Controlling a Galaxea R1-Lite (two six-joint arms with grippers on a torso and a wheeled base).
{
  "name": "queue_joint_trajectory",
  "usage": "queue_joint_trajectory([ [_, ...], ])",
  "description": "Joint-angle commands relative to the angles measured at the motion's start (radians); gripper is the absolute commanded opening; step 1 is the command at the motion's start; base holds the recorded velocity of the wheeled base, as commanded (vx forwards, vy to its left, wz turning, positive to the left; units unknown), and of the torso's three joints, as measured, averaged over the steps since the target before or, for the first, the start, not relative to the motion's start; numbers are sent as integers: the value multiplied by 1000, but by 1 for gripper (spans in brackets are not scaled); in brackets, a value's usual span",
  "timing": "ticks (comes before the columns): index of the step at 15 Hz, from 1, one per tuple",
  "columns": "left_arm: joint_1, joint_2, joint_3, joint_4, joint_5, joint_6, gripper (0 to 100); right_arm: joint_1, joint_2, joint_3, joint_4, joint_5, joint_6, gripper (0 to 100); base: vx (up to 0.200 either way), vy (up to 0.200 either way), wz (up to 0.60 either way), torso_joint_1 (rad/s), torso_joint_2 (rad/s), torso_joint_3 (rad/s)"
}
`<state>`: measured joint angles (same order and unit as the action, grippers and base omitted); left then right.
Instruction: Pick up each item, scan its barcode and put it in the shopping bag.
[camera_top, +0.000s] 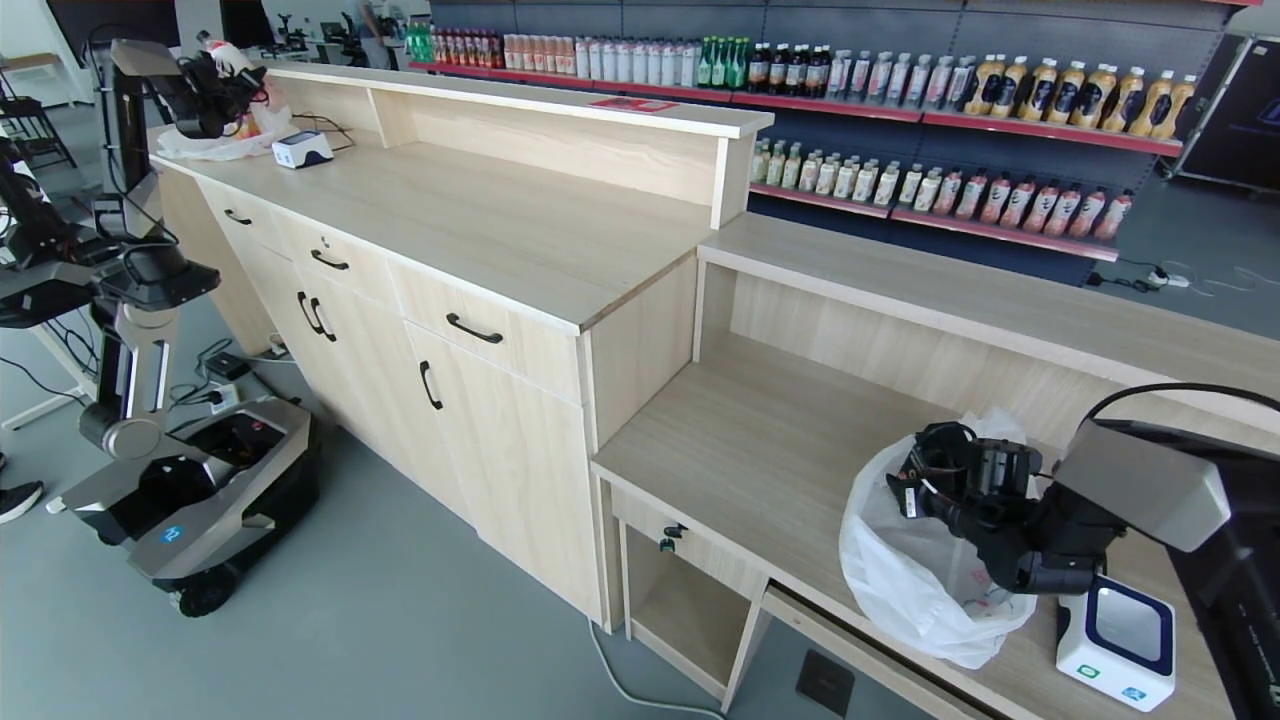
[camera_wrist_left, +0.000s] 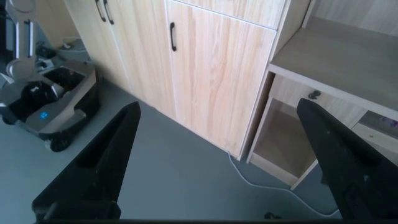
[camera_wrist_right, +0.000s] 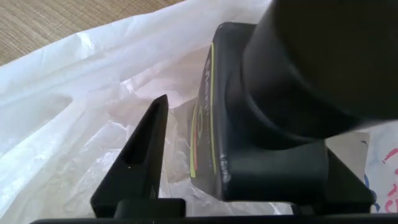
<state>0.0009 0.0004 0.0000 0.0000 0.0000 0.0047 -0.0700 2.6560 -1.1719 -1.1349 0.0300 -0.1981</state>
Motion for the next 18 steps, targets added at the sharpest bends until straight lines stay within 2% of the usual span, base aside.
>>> queue_joint_trajectory([
  [1,1,0,0,0,0,0,100,1,4,5,-3,1,2,100,0,0,0,0,0,0],
  [5,1,0,0,0,0,0,100,10,-163,80,-2,1,-1,100,0,0,0,0,0,0],
  [7,1,0,0,0,0,0,100,9,-358,204,35,-1,-9,100,0,0,0,0,0,0],
  [9,1,0,0,0,0,0,100,-16,-628,393,99,-4,-17,100,0,0,0,0,0,0],
  [11,1,0,0,0,0,0,100,-97,-804,568,98,-4,-164,100,0,0,0,0,0,0],
  [13,1,0,0,0,0,0,100,-168,-964,698,115,-9,-224,100,0,0,0,0,0,0],
  [14,1,0,0,0,0,0,100,-182,-996,706,139,-24,-224,100,0,0,0,0,0,0],
  [15,1,0,0,0,0,0,100,-221,-1093,704,259,-90,-218,100,0,0,-600,-12,2,7],
  [17,1,0,0,0,0,0,100,-346,-1177,704,419,-96,-207,100,0,0,-600,-2,-2,7],
  [18,1,0,0,0,0,0,100,-375,-1193,703,454,-99,-205,100,0,0,-600,-7,2,2],
])
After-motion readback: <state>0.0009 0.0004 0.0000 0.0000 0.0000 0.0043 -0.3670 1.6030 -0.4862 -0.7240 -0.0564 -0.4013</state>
